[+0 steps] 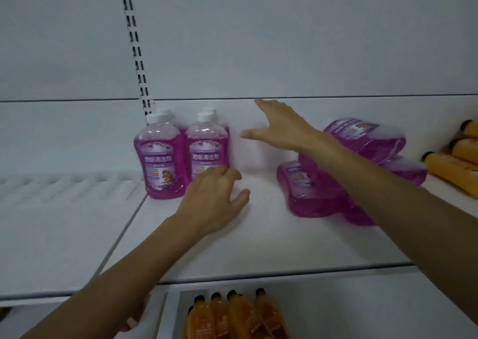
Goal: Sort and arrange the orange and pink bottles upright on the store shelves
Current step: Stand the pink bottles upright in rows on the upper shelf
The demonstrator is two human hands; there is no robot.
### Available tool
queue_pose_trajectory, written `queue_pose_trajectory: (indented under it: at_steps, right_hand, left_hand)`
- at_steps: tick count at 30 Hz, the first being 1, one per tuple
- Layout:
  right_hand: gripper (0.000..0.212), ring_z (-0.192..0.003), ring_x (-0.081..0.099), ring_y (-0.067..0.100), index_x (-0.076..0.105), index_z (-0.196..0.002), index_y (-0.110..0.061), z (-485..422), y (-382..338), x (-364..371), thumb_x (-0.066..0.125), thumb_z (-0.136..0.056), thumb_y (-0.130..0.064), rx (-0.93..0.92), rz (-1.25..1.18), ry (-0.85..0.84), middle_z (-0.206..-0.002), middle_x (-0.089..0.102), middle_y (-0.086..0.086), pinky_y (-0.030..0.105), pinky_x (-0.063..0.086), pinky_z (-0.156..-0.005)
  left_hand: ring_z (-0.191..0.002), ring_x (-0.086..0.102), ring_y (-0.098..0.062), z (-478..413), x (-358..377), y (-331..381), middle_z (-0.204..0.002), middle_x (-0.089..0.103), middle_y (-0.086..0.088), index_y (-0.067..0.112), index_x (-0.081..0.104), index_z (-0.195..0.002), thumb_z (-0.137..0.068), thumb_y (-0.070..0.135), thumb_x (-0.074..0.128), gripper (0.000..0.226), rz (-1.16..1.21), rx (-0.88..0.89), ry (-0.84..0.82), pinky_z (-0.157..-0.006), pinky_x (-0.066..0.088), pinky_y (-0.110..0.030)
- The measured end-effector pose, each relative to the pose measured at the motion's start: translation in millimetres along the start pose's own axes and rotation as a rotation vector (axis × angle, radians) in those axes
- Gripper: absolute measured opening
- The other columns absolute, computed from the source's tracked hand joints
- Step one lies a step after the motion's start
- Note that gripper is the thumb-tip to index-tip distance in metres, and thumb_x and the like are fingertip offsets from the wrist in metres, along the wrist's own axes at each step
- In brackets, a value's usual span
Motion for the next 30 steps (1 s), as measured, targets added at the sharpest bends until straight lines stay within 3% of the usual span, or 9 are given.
queue_pose_trajectory:
  at_steps: [6, 10, 13, 16, 18, 21, 24, 27, 30]
  right_hand:
    - [0.069, -0.127, 0.044, 0.027, 0.044, -0.137, -0.01, 12, 106, -64, 0.062, -0.085, -0.05, 0.203, 0.037, -0.008, -0.141, 0.046, 0.01, 0.037, 0.038, -0.101]
    - [0.049, -0.108, 0.057, 0.026, 0.058, -0.117, -0.002, 25, 177, -90, 0.065, -0.086, -0.039, 0.348, -0.106, 0.131, -0.121, 0.06, 0.015, 0.028, 0.041, -0.083]
    - [0.058, -0.089, 0.06, 0.027, 0.06, -0.11, 0.0, 29, 211, -74, 0.059, -0.085, -0.053, 0.477, -0.131, -0.033, -0.109, 0.063, 0.016, 0.029, 0.047, -0.066]
    - [0.072, -0.093, 0.066, 0.028, 0.063, -0.111, -0.01, 34, 220, -39, 0.062, -0.071, -0.069, 0.541, -0.354, -0.314, -0.107, 0.068, 0.009, 0.041, 0.053, -0.087]
    - [0.066, -0.093, 0.067, 0.029, 0.065, -0.109, -0.013, 31, 220, -33, 0.07, -0.067, -0.063, 0.525, -0.41, -0.352, -0.104, 0.069, 0.01, 0.045, 0.051, -0.092]
    - [0.051, -0.076, 0.068, 0.024, 0.064, -0.104, -0.006, 26, 220, -33, 0.077, -0.071, -0.042, 0.518, -0.5, -0.312, -0.093, 0.07, 0.011, 0.034, 0.056, -0.073]
    - [0.041, -0.059, 0.065, 0.017, 0.064, -0.098, -0.004, 26, 218, -37, 0.078, -0.073, -0.034, 0.493, -0.597, -0.236, -0.084, 0.07, 0.009, 0.023, 0.05, -0.054]
    - [0.029, -0.063, 0.063, 0.017, 0.065, -0.092, -0.01, 26, 208, -50, 0.072, -0.078, -0.034, 0.428, -0.674, -0.126, -0.081, 0.067, 0.005, 0.027, 0.051, -0.062]
    - [0.035, -0.084, 0.068, 0.023, 0.061, -0.108, -0.013, 21, 187, -70, 0.07, -0.08, -0.032, 0.333, -0.863, 0.017, -0.095, 0.07, 0.006, 0.041, 0.055, -0.085]
  left_hand:
    - [-0.118, 0.047, -0.023, -65, 3, 94, -0.129, 0.054, -0.005, 0.018, 0.049, -0.129, -0.091, 0.054, 0.041, 0.052, 0.09, 0.063, -0.01, -0.094, 0.037, -0.035]
    - [-0.102, 0.054, -0.027, -93, 44, 128, -0.108, 0.059, -0.007, 0.019, 0.058, -0.1, -0.08, 0.072, 0.04, 0.059, 0.246, -0.023, -0.153, -0.083, 0.043, -0.037]
    - [-0.122, 0.042, -0.029, -104, 63, 136, -0.13, 0.049, -0.012, 0.019, 0.059, -0.112, -0.077, 0.076, 0.039, 0.07, 0.211, -0.038, -0.185, -0.101, 0.037, -0.043]
    - [-0.125, 0.038, -0.026, -109, 70, 138, -0.134, 0.046, -0.01, 0.025, 0.058, -0.117, -0.076, 0.079, 0.035, 0.072, 0.234, -0.03, -0.203, -0.105, 0.034, -0.046]
    - [-0.123, 0.04, -0.026, -112, 74, 136, -0.129, 0.047, -0.008, 0.028, 0.06, -0.109, -0.072, 0.076, 0.032, 0.067, 0.287, -0.049, -0.215, -0.104, 0.036, -0.045]
    - [-0.121, 0.04, -0.025, -113, 77, 134, -0.125, 0.049, -0.007, 0.026, 0.063, -0.102, -0.071, 0.069, 0.032, 0.062, 0.334, -0.084, -0.187, -0.103, 0.037, -0.044]
    - [-0.114, 0.044, -0.023, -111, 76, 136, -0.113, 0.053, -0.003, 0.023, 0.065, -0.104, -0.068, 0.076, 0.033, 0.072, 0.353, -0.087, -0.181, -0.101, 0.038, -0.042]
    - [-0.106, 0.05, -0.024, -109, 74, 141, -0.101, 0.056, -0.001, 0.029, 0.066, -0.101, -0.06, 0.088, 0.031, 0.08, 0.403, -0.056, -0.2, -0.098, 0.041, -0.045]
    - [-0.101, 0.061, -0.02, -102, 57, 149, -0.106, 0.067, -0.002, 0.03, 0.062, -0.107, -0.072, 0.078, 0.045, 0.061, 0.769, -0.075, -0.102, -0.092, 0.047, -0.031]
Point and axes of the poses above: each hand's wrist, its own z-axis away from the middle knuckle, its own x-axis out of the palm, y = z × x, the point moved 9 cm from there along -z, towards the middle knuckle
